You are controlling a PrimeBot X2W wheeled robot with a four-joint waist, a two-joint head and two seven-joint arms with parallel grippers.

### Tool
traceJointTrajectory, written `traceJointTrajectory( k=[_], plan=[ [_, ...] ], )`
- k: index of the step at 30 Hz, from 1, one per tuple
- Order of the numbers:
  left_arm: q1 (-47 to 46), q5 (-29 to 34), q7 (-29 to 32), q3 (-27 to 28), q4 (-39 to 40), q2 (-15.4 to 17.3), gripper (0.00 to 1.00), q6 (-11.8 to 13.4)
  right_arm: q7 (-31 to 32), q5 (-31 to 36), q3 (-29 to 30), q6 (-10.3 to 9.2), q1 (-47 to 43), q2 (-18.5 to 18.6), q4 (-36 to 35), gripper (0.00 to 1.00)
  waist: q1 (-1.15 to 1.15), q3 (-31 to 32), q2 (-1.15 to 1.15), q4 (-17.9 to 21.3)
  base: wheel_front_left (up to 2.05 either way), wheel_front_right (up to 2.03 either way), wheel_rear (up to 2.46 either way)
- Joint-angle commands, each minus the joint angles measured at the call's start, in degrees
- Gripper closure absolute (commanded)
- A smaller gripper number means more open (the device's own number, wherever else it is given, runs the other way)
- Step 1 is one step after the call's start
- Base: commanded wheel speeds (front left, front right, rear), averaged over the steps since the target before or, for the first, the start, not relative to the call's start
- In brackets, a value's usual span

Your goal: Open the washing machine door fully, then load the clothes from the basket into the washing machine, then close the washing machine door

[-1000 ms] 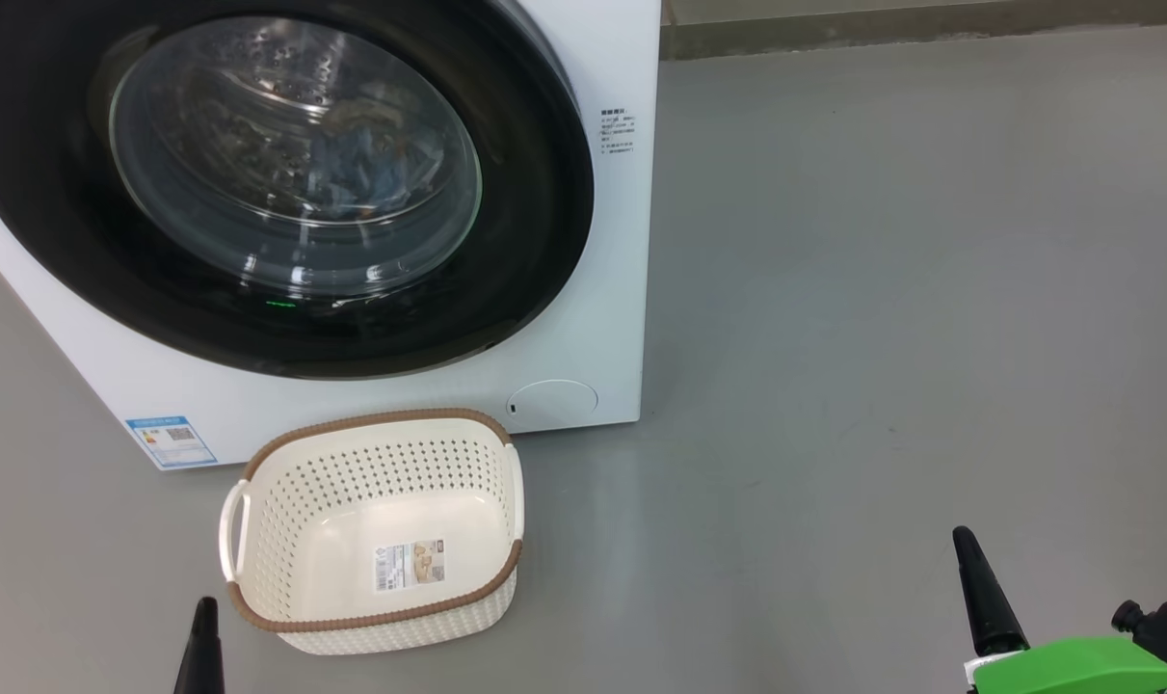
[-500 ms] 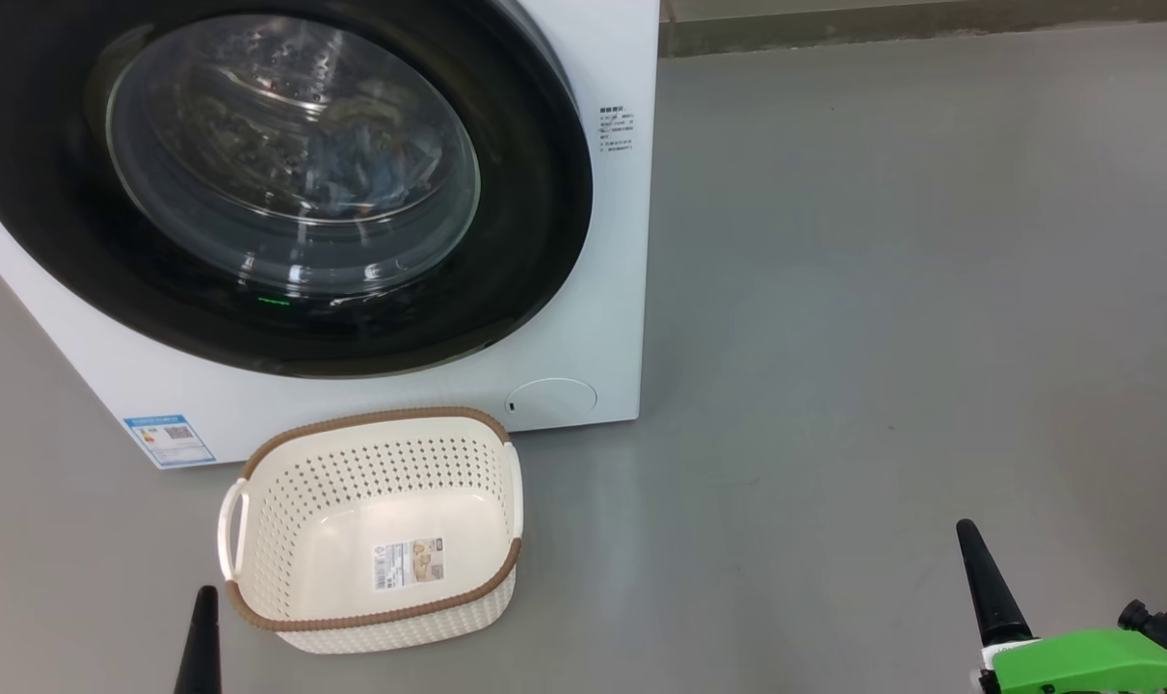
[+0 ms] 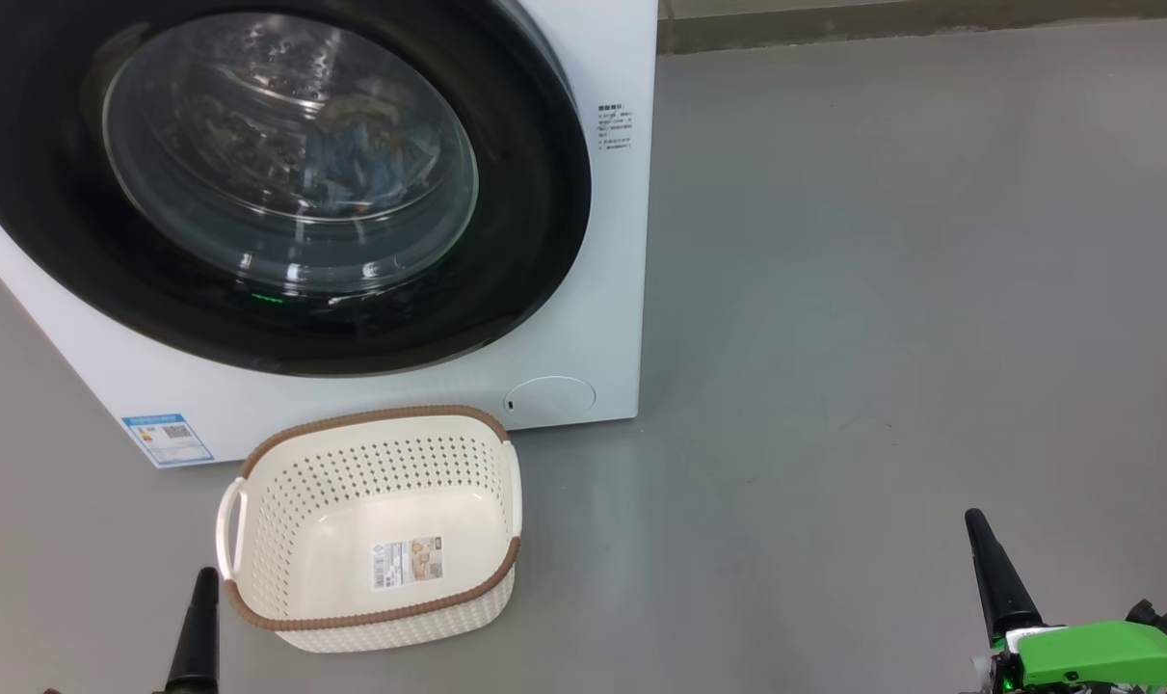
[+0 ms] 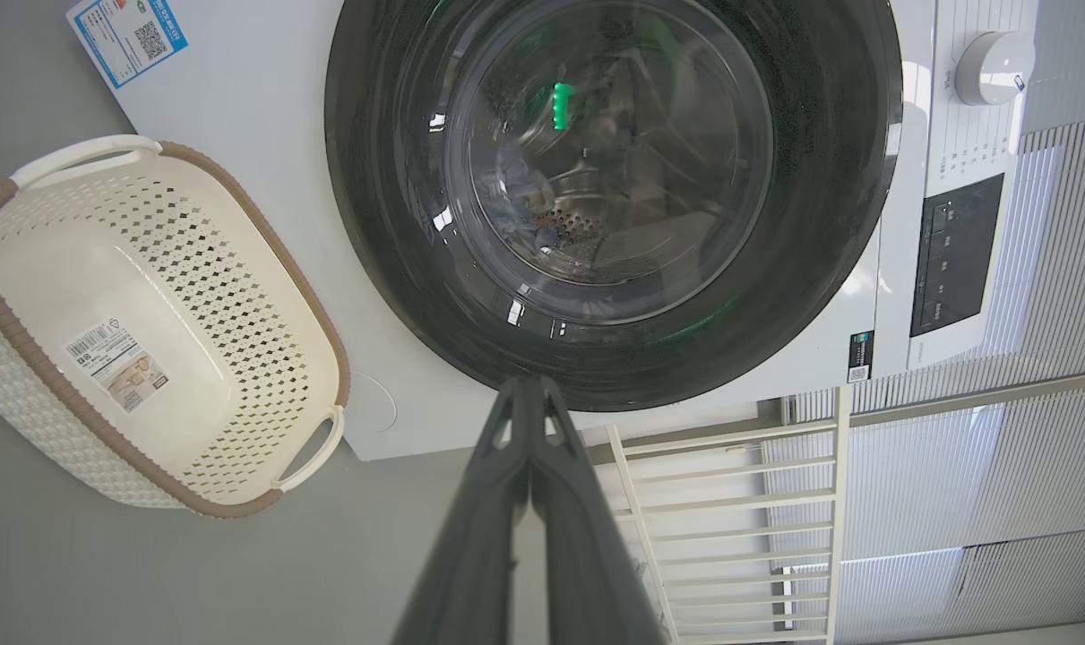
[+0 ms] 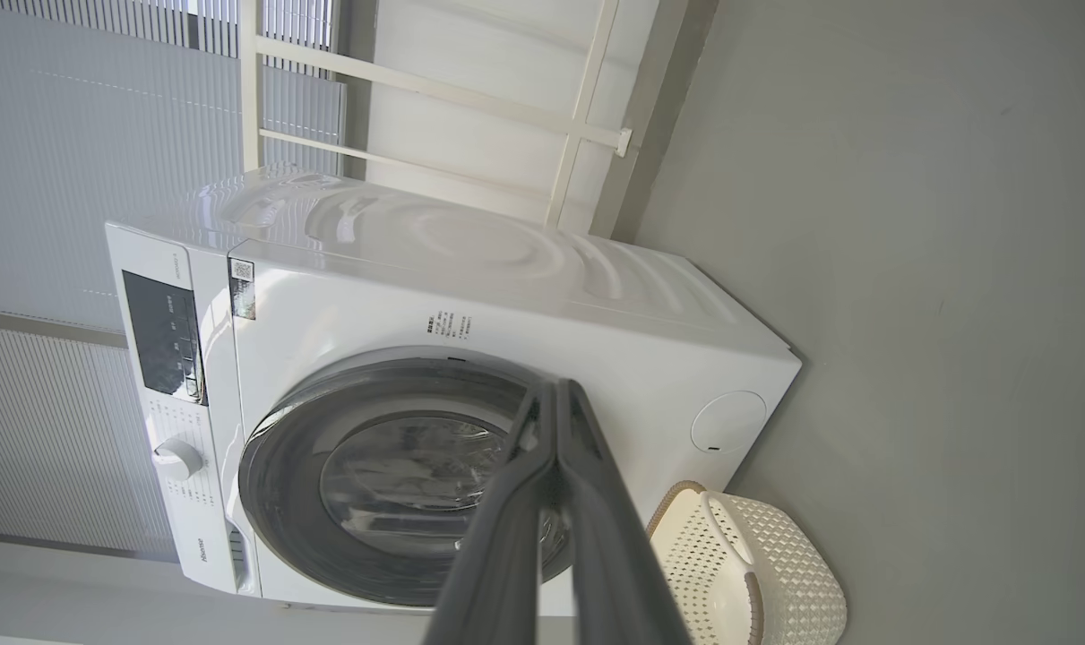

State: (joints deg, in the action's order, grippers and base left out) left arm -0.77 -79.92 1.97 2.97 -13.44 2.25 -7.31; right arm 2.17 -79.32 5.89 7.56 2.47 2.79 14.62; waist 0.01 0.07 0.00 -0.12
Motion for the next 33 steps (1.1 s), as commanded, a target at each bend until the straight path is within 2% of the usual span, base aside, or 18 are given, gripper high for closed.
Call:
traceJointTrajectory(
  k=[1, 19, 33],
  plan=[
    [-2.80, -1.85, 0.48, 1.74, 0.81, 1.36, 1.00, -0.15, 0.62, -1.79, -0.97, -0.05, 2.57, 0.62, -1.24, 1.00, 0.00, -0.02, 0.00, 0.01, 0.00, 0.00, 0.00],
    [-5.29, -13.13, 3.53, 2.35, -0.56, 1.50, 1.00, -0.18, 3.73, -13.32, -0.07, -0.08, 3.63, 0.61, -0.64, 1.00, 0.00, -0.25, 0.00, 0.12, 0.00, 0.00, 0.00],
    [-5.33, -13.06, 3.73, 2.56, -0.57, 1.36, 1.00, -0.18, 3.87, -13.31, 0.07, -0.08, 3.65, 0.52, -0.62, 1.00, 0.00, -0.25, 0.00, 0.12, 0.00, 0.00, 0.00]
  ],
)
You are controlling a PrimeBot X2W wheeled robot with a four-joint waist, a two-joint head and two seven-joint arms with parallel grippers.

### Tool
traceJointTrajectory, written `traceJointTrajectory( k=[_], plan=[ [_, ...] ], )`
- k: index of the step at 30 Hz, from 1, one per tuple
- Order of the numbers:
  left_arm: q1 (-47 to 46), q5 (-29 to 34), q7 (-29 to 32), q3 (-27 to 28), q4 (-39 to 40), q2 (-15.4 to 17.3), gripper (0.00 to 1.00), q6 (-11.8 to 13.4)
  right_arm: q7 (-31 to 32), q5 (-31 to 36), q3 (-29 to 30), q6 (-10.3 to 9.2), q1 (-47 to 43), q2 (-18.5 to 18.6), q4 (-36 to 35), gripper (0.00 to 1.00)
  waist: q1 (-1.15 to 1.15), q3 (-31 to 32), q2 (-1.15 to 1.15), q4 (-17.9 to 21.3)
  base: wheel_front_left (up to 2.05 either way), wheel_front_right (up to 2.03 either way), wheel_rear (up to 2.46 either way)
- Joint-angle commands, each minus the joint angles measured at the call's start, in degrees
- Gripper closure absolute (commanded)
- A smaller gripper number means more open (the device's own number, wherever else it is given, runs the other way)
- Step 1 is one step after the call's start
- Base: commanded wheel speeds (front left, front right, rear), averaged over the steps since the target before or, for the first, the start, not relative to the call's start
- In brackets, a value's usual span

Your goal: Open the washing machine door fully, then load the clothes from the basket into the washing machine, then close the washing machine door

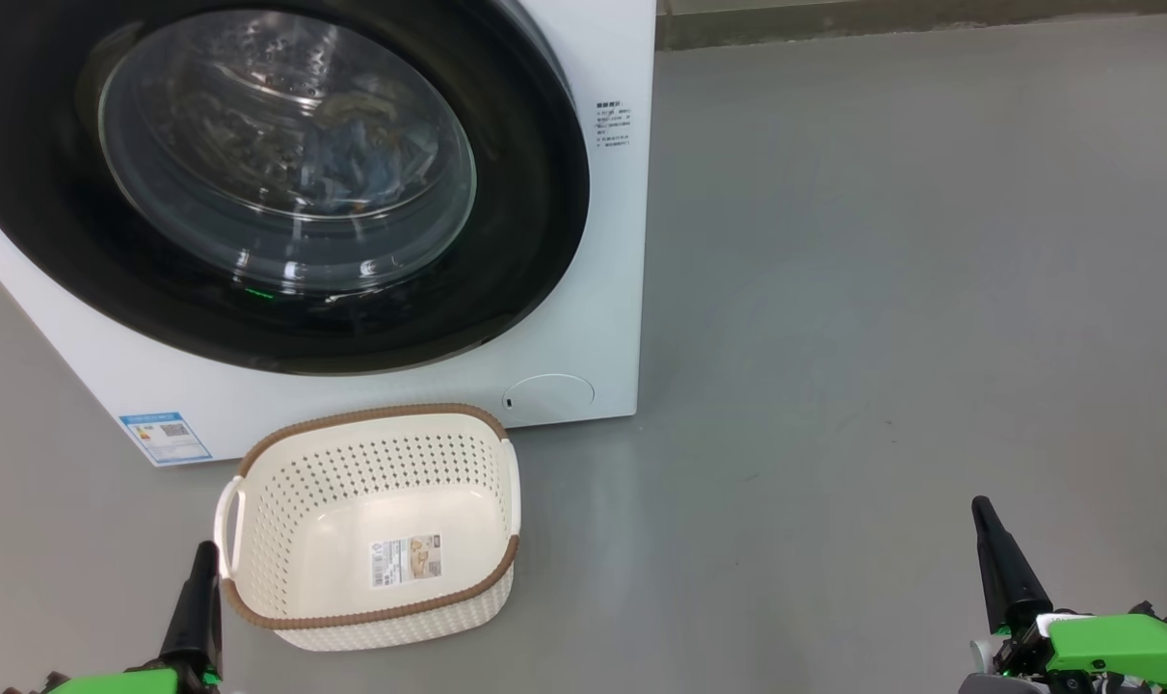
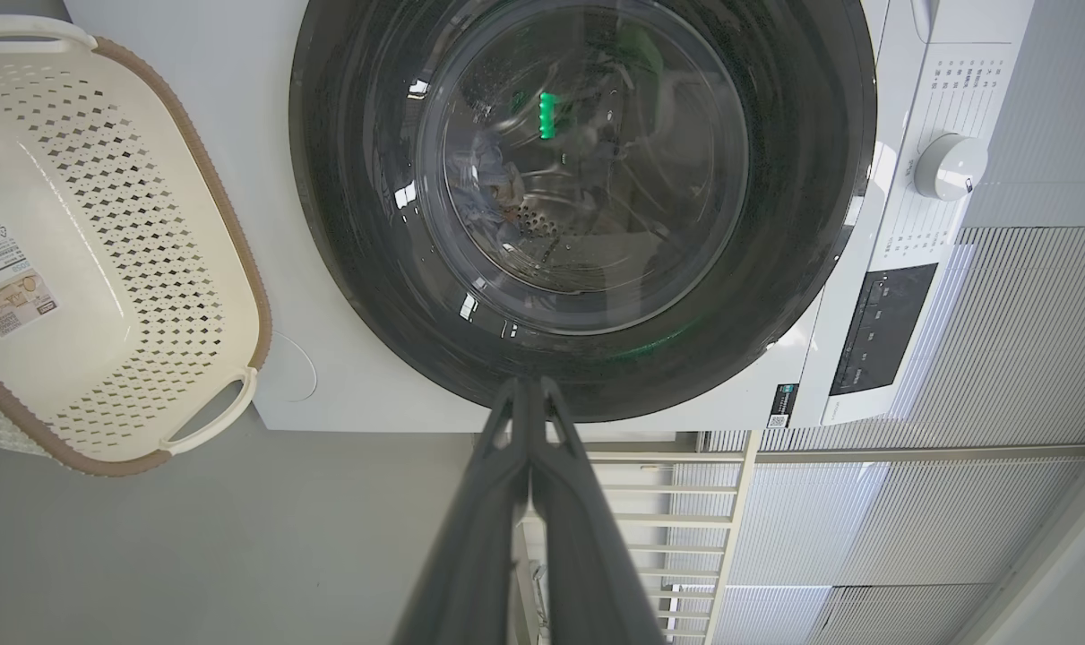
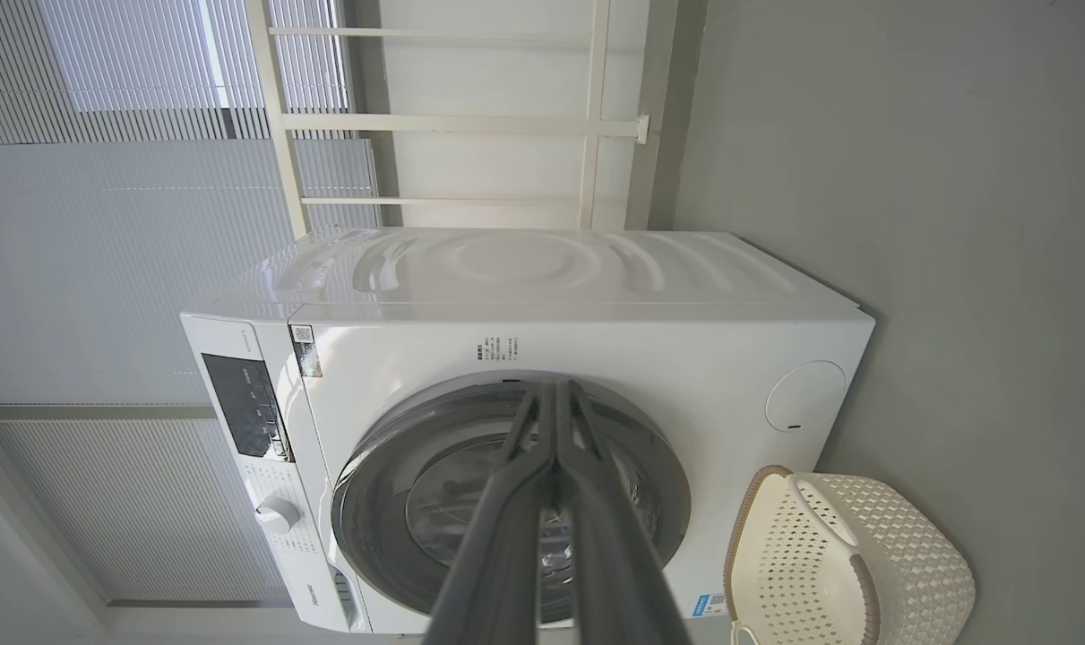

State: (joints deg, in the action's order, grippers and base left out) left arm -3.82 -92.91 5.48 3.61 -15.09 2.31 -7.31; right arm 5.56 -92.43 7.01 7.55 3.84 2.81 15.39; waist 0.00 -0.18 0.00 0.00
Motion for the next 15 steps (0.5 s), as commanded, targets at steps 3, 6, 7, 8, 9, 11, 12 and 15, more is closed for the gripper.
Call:
traceJointTrajectory(
  k=[3, 6, 7, 8, 9, 11, 12, 15],
  plan=[
    [-2.29, -0.04, 0.25, 1.97, 1.07, 1.26, 1.00, -0.18, 0.50, -0.17, -1.03, -0.06, 2.29, 0.48, -1.39, 1.00, 0.00, 0.00, 0.00, 0.00, 0.00, 0.00, 0.00],
    [-2.29, -0.02, 0.27, 1.99, 1.07, 1.24, 1.00, -0.18, 0.51, -0.16, -1.01, -0.06, 2.30, 0.47, -1.39, 1.00, 0.00, 0.00, 0.00, 0.00, 0.00, 0.00, 0.00],
    [-2.30, -0.01, 0.28, 2.01, 1.07, 1.23, 1.00, -0.18, 0.52, -0.15, -1.00, -0.06, 2.30, 0.46, -1.39, 1.00, 0.00, 0.00, 0.00, 0.00, 0.00, 0.00, 0.00],
    [-2.30, 0.00, 0.30, 2.02, 1.07, 1.23, 1.00, -0.18, 0.52, -0.14, -0.99, -0.06, 2.30, 0.46, -1.39, 1.00, 0.00, 0.00, 0.00, 0.00, 0.00, 0.00, 0.00],
    [-2.30, 0.01, 0.31, 2.03, 1.07, 1.22, 1.00, -0.18, 0.53, -0.13, -0.98, -0.06, 2.30, 0.45, -1.39, 1.00, 0.00, 0.00, 0.00, 0.00, 0.00, 0.00, 0.00],
    [-2.30, 0.03, 0.33, 2.06, 1.07, 1.20, 1.00, -0.18, 0.54, -0.12, -0.97, -0.06, 2.30, 0.44, -1.39, 1.00, 0.00, 0.00, 0.00, 0.00, 0.00, 0.00, 0.00],
    [-2.30, 0.04, 0.34, 2.07, 1.07, 1.19, 1.00, -0.18, 0.55, -0.12, -0.96, -0.06, 2.30, 0.43, -1.39, 1.00, 0.00, 0.00, 0.00, 0.00, 0.00, 0.00, 0.00],
    [-2.30, 0.07, 0.36, 2.11, 1.07, 1.17, 1.00, -0.18, 0.57, -0.10, -0.94, -0.06, 2.30, 0.42, -1.39, 1.00, 0.00, 0.00, 0.00, 0.00, 0.00, 0.00, 0.00]
  ],
)
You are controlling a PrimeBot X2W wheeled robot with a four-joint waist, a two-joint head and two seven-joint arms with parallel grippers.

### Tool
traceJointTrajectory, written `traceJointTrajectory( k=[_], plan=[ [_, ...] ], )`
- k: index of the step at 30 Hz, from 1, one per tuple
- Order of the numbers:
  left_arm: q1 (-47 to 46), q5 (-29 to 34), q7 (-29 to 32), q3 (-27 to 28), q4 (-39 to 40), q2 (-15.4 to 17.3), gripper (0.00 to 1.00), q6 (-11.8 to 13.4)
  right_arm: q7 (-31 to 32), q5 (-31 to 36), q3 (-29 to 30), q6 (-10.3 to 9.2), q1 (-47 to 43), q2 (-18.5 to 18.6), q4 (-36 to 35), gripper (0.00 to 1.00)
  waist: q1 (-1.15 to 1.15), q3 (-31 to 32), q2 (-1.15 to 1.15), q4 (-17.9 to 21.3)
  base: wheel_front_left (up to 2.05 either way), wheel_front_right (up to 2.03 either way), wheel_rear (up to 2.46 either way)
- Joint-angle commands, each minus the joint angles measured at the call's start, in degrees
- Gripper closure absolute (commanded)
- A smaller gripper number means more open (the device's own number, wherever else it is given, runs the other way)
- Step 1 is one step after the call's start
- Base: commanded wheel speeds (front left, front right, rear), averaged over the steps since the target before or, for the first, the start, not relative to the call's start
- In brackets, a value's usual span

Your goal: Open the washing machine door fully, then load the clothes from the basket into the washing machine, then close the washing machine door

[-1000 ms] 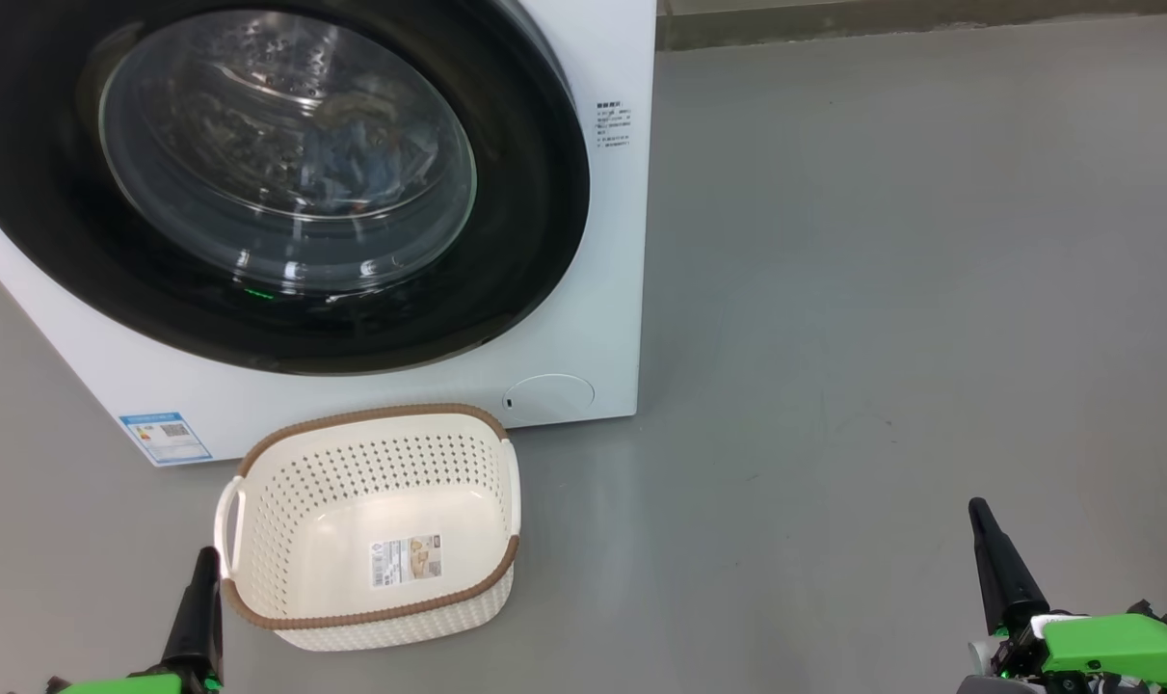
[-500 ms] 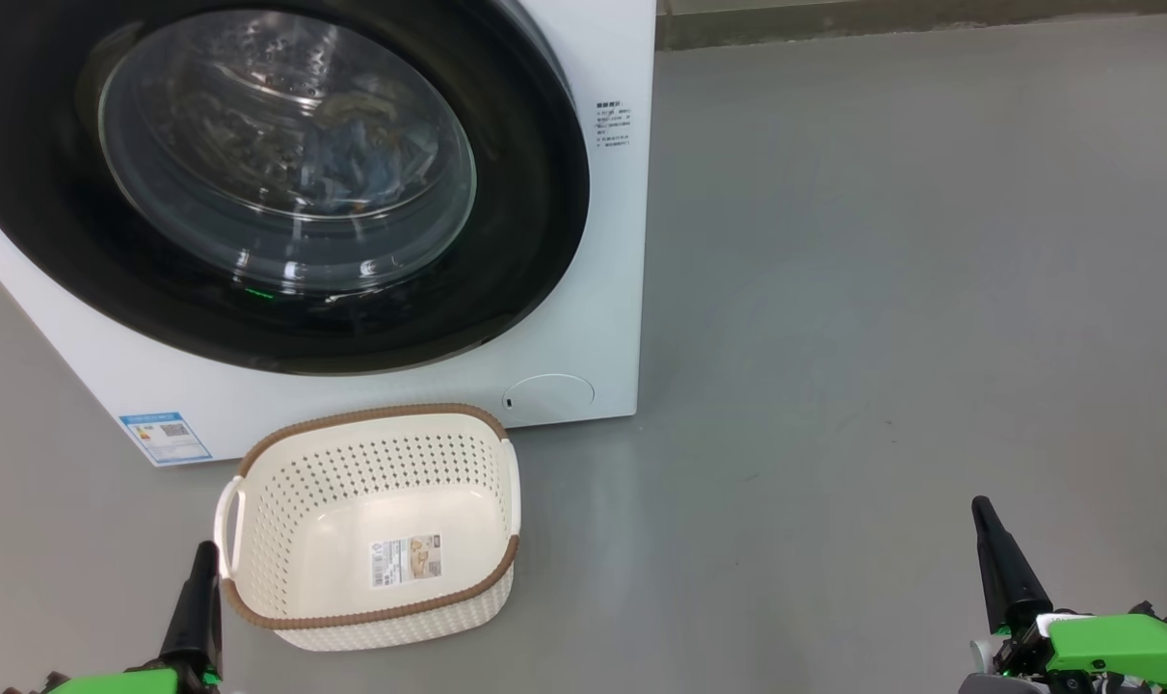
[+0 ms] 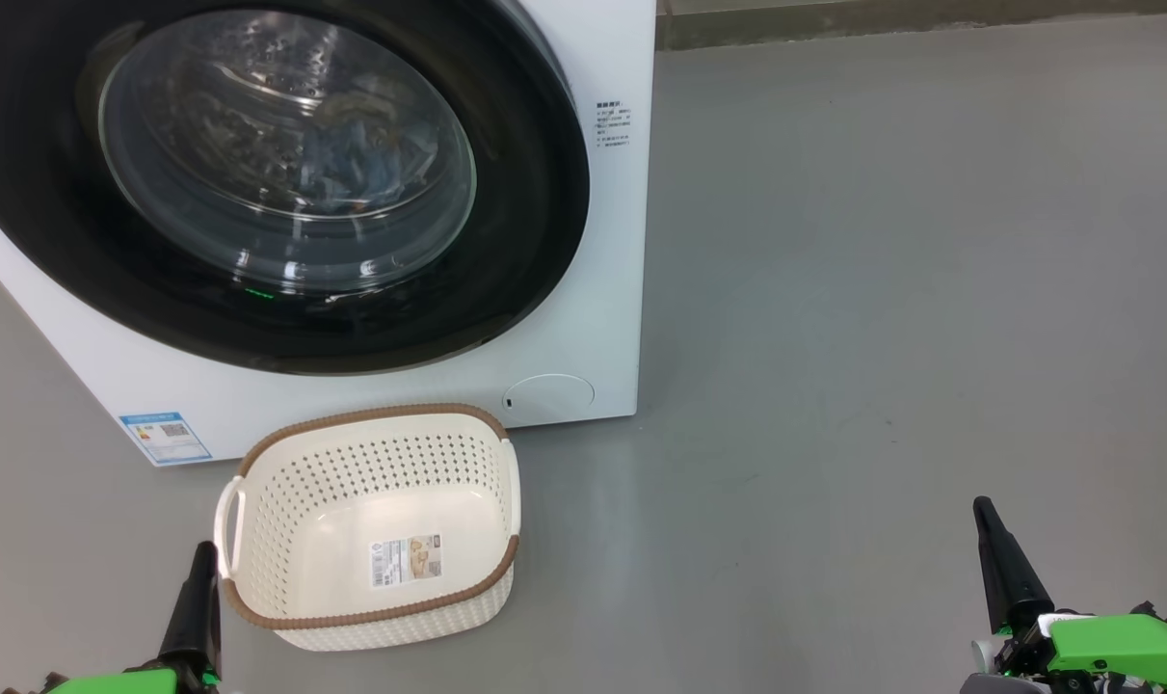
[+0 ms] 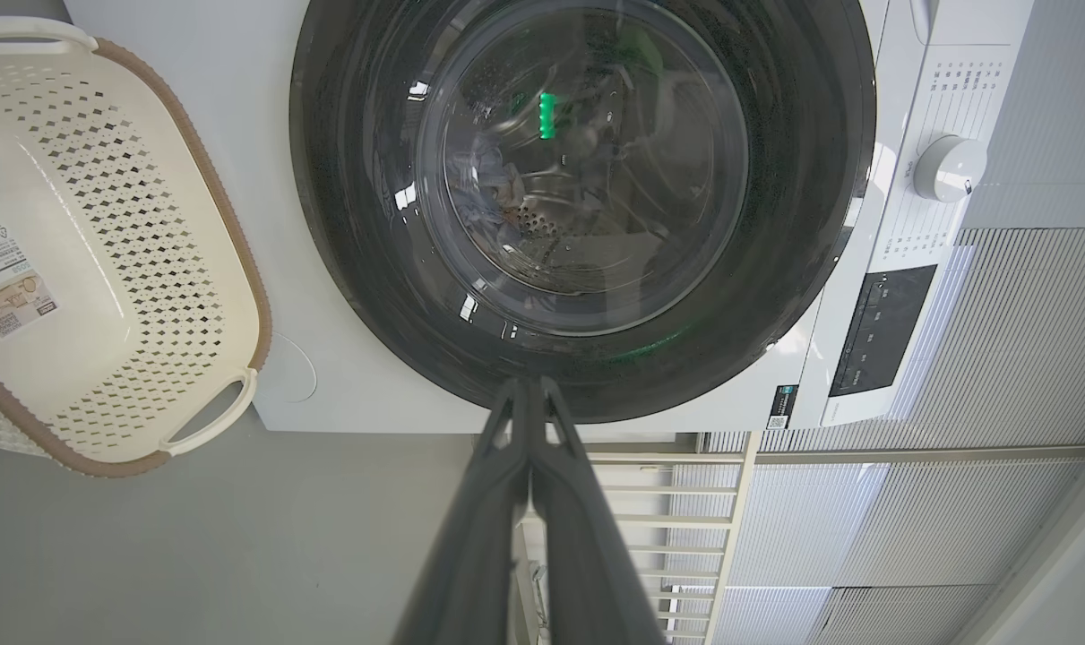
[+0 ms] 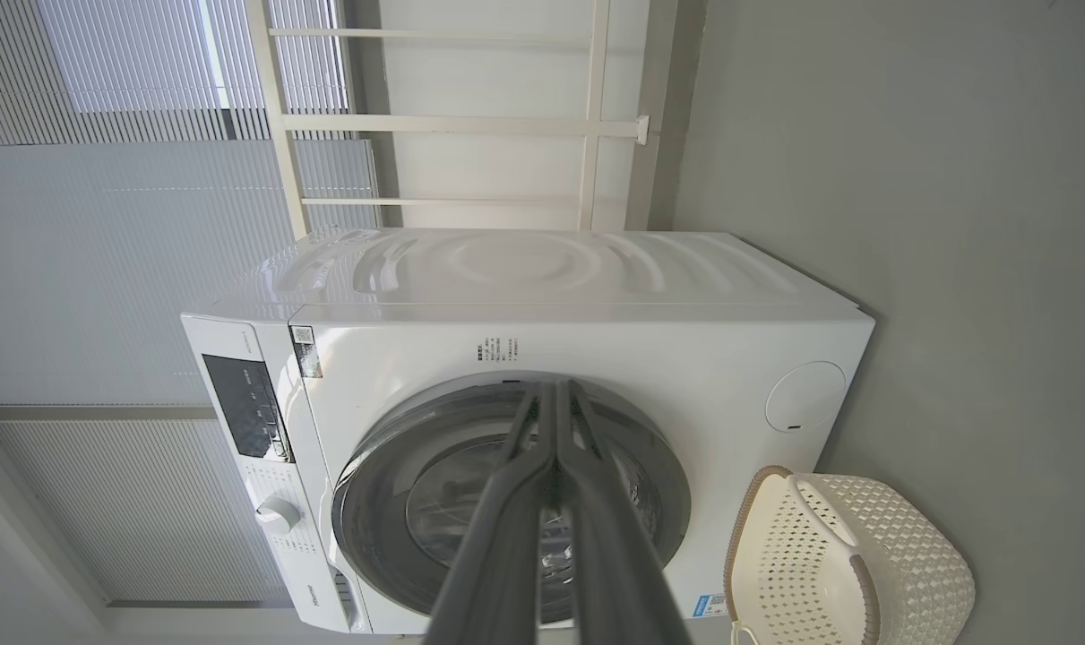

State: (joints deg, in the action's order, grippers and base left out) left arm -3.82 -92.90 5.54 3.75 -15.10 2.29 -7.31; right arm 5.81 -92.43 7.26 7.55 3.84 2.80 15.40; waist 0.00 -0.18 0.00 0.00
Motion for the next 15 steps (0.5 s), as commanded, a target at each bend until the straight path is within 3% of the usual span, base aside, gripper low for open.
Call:
traceJointTrajectory(
  k=[1, 15],
  plan=[
    [-2.30, 0.07, 0.31, 1.97, 1.08, 1.18, 1.00, -0.18, 0.33, -0.09, -1.17, -0.06, 2.30, 0.42, -1.40, 1.00, 0.00, 0.00, 0.00, 0.00, 0.00, 0.00, 0.00],
    [-2.32, 0.20, 0.43, 2.12, 1.07, 1.07, 1.00, -0.18, 0.41, -0.01, -1.08, -0.06, 2.31, 0.36, -1.39, 1.00, 0.00, 0.00, 0.00, 0.00, 0.00, 0.00, 0.00]
  ],
)
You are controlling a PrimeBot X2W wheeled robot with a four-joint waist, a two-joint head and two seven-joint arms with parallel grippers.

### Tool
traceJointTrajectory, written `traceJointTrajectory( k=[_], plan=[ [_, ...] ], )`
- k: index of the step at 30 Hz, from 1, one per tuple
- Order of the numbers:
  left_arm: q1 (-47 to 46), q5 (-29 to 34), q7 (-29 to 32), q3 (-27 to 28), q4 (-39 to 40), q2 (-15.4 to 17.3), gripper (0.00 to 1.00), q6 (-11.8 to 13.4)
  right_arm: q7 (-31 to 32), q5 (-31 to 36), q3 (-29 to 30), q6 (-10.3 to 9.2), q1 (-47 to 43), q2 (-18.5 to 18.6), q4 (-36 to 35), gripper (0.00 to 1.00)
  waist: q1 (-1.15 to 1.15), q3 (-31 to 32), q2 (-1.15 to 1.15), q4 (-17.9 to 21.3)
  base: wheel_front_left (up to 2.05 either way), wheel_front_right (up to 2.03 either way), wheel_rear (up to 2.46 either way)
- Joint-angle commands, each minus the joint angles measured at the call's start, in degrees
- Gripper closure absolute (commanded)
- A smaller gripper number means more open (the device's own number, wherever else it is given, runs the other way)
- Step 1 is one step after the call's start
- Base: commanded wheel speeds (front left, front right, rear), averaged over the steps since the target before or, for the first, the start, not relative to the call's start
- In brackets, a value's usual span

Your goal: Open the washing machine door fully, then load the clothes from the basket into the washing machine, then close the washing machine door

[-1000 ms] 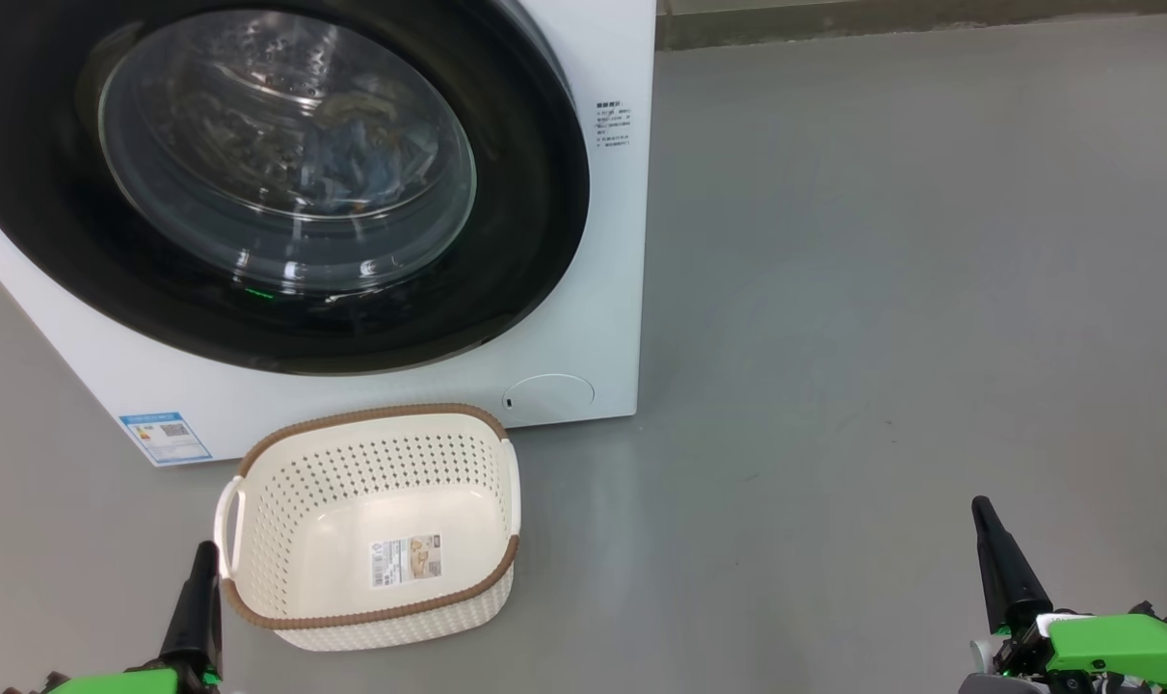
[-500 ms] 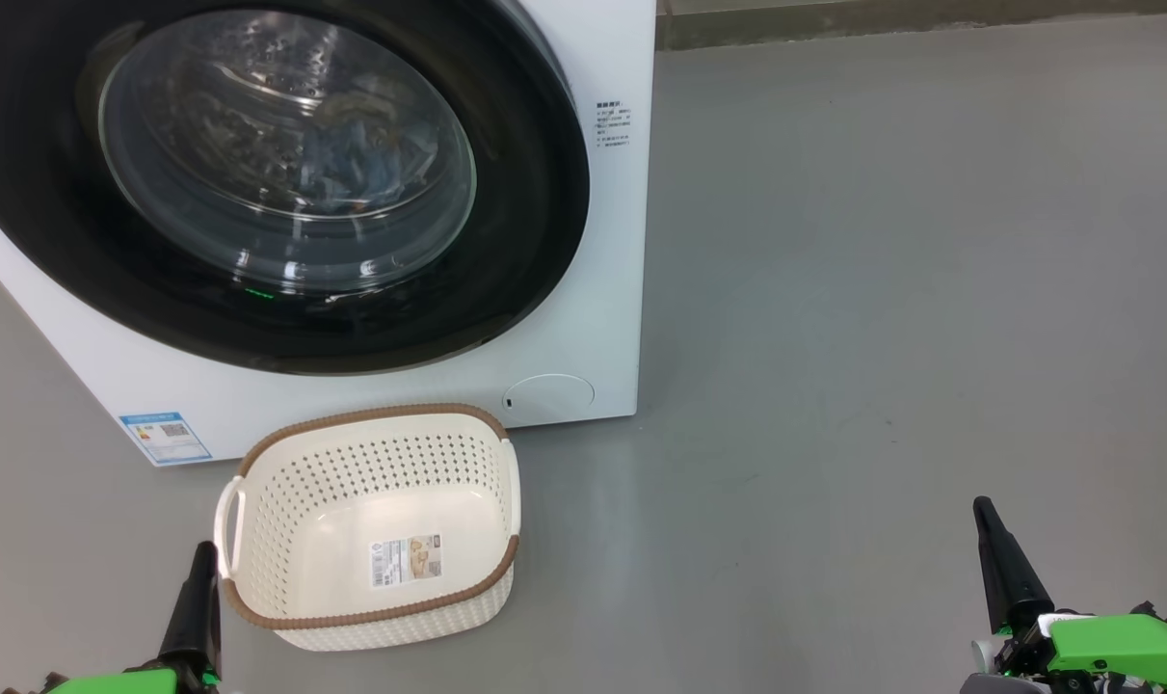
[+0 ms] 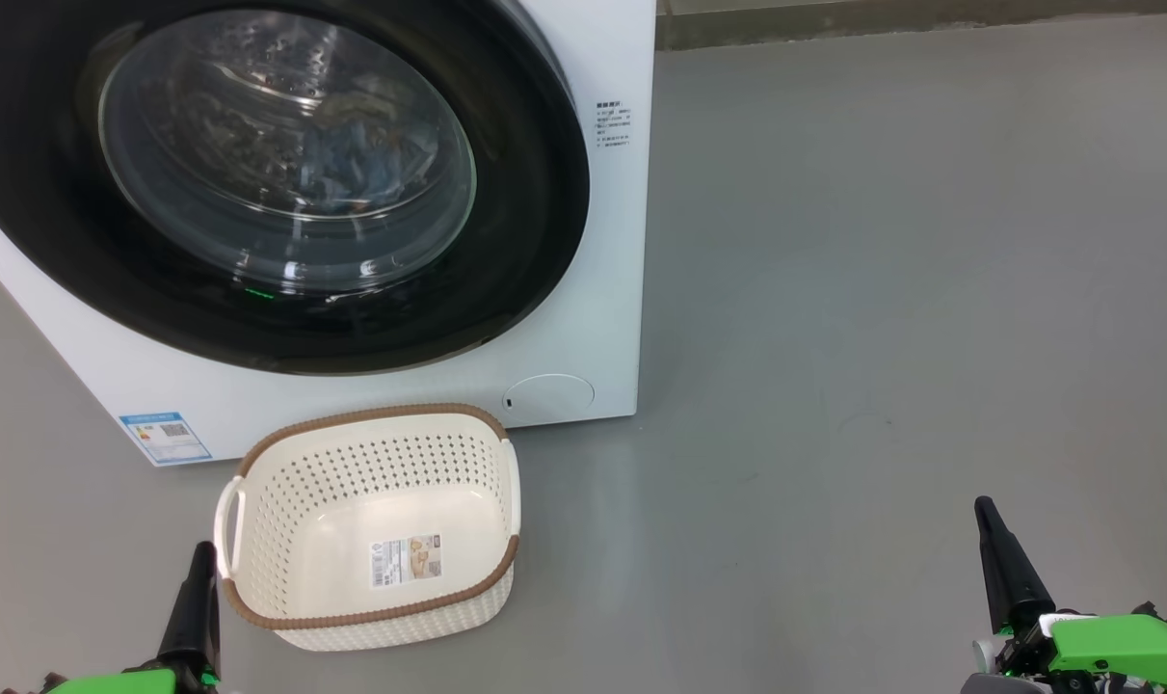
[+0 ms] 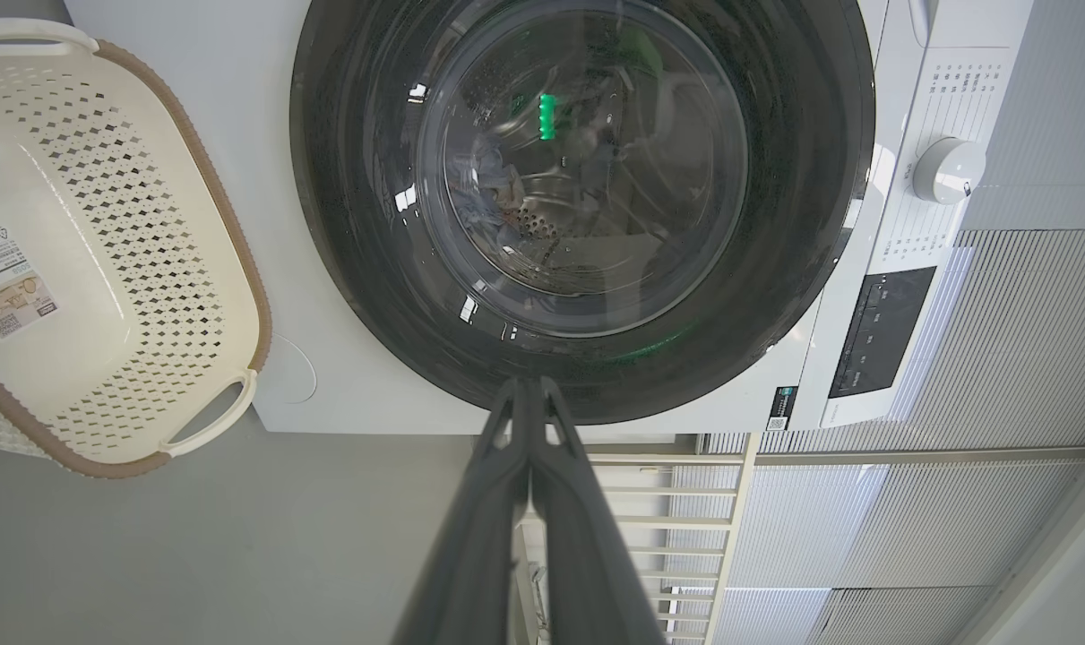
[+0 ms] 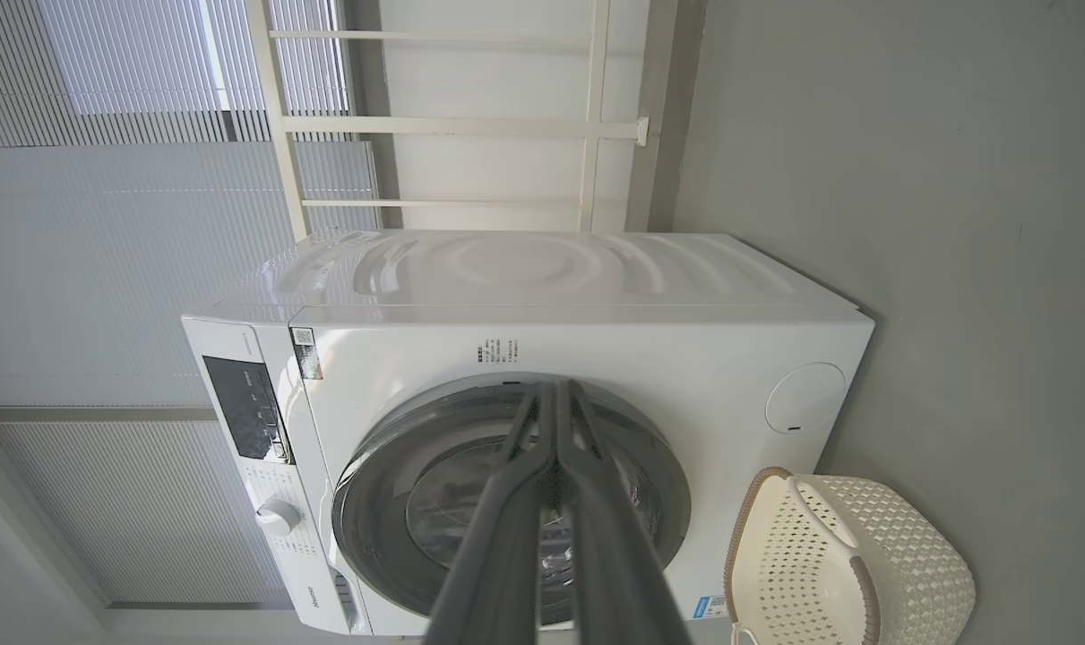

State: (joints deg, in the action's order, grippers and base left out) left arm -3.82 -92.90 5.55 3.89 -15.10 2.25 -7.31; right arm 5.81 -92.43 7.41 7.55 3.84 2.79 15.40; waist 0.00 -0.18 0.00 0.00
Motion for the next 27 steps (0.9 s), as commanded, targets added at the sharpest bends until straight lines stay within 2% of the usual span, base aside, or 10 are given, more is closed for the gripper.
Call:
traceJointTrajectory(
  k=[1, 27],
  plan=[
    [-2.31, 0.21, 0.42, 1.99, 1.07, 1.11, 1.00, -0.18, 0.41, -0.01, -1.23, -0.06, 2.31, 0.37, -1.39, 1.00, 0.00, 0.00, 0.00, 0.00, 0.00, 0.00, 0.00],
    [-2.33, 0.39, 0.60, 2.21, 1.07, 0.96, 1.00, -0.18, 0.52, 0.10, -1.09, -0.06, 2.33, 0.28, -1.39, 1.00, 0.00, 0.00, 0.00, 0.00, 0.00, 0.00, 0.00]
  ],
)
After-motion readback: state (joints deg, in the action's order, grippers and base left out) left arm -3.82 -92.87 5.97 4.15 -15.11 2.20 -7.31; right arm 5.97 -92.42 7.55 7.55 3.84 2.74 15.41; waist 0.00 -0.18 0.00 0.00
